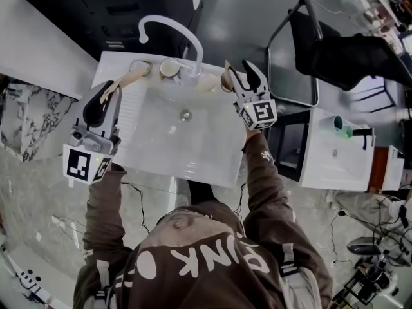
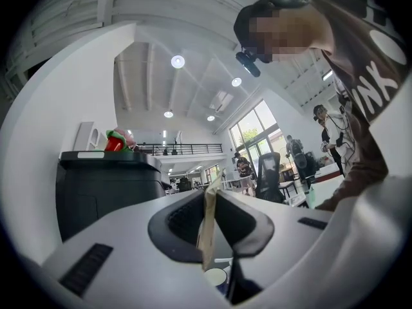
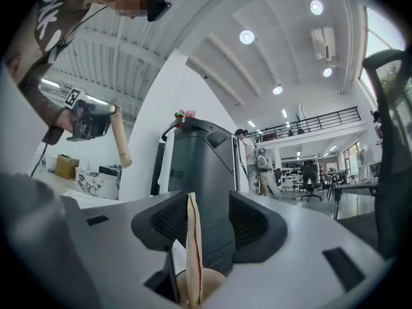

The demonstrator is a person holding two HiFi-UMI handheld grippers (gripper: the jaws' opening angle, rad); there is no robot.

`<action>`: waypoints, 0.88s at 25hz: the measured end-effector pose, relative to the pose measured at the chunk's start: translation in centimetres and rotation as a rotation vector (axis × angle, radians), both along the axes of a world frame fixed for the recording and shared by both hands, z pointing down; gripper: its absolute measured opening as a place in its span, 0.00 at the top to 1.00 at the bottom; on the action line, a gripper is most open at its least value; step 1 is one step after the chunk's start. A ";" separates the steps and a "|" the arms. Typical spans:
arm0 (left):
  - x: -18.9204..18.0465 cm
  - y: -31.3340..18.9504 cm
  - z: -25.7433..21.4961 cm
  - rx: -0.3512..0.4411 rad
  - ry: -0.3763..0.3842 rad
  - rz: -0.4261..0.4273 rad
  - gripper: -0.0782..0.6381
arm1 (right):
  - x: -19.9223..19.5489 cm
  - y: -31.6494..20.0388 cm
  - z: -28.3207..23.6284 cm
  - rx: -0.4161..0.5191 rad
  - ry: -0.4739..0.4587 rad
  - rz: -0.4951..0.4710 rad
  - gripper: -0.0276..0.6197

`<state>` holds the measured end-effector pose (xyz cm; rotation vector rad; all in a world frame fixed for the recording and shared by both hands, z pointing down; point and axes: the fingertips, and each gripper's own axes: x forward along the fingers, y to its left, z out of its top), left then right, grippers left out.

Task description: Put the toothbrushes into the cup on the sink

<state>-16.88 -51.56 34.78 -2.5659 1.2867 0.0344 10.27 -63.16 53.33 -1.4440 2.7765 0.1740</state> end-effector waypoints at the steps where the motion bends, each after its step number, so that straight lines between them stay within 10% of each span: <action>1: 0.1 -0.6 0.9 -0.010 -0.004 0.003 0.82 | 0.0 0.2 -0.4 0.008 0.003 -0.007 0.66; 22: 6.0 -12.9 18.6 -0.221 -0.084 0.075 0.82 | 1.2 0.8 -4.5 0.114 -0.004 -0.053 0.67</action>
